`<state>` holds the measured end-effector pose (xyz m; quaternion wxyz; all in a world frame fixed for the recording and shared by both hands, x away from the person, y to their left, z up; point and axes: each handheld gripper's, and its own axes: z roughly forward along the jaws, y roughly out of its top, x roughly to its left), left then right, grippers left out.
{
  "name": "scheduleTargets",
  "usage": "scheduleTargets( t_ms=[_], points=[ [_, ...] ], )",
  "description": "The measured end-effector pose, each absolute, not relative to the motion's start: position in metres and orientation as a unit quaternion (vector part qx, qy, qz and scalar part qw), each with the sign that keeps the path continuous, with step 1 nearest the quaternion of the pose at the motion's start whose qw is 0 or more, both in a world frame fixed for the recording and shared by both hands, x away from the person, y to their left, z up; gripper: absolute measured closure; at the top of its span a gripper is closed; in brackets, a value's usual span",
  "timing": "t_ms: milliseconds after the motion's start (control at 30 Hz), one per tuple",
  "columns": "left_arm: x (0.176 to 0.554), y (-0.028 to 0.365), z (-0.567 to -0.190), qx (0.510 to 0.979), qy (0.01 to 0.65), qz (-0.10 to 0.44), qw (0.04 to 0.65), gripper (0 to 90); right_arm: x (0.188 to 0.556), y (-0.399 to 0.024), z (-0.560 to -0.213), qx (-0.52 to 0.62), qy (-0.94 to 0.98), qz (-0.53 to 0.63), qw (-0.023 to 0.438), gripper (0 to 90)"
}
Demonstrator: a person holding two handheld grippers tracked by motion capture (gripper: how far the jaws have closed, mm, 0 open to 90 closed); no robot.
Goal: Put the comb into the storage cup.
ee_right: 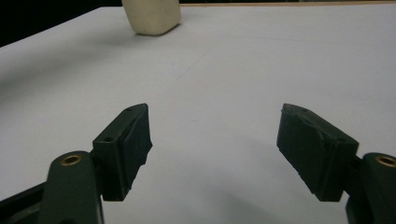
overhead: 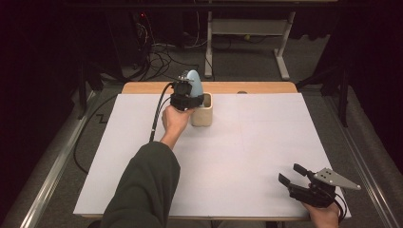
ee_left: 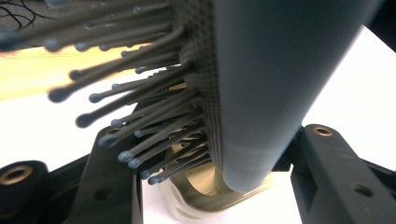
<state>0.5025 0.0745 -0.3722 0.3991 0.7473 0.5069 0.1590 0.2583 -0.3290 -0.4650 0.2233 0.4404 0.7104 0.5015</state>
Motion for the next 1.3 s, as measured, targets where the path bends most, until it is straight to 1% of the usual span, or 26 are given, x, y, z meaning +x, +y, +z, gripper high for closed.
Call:
scheduleTargets(
  t_ms=[133,333,567,967,1300],
  points=[
    [0.502,0.074,-0.372,0.748,0.506,0.160,0.399,50.4,0.258,-0.329,-0.465,0.441,0.710,0.502,0.223,26.8],
    [0.500,0.075,-0.369,0.743,0.504,0.173,0.404,45.5,0.258,-0.329,-0.465,0.438,0.709,0.507,0.221,26.2],
    [0.499,0.080,-0.367,0.747,0.498,0.200,0.394,32.5,0.258,-0.329,-0.464,0.438,0.709,0.506,0.222,26.2],
    [0.490,0.088,-0.365,0.747,0.490,0.213,0.395,31.2,0.257,-0.329,-0.464,0.437,0.709,0.505,0.227,26.3],
    [0.483,0.094,-0.365,0.751,0.480,0.207,0.403,31.6,0.257,-0.329,-0.464,0.437,0.709,0.505,0.228,26.3]
  ],
)
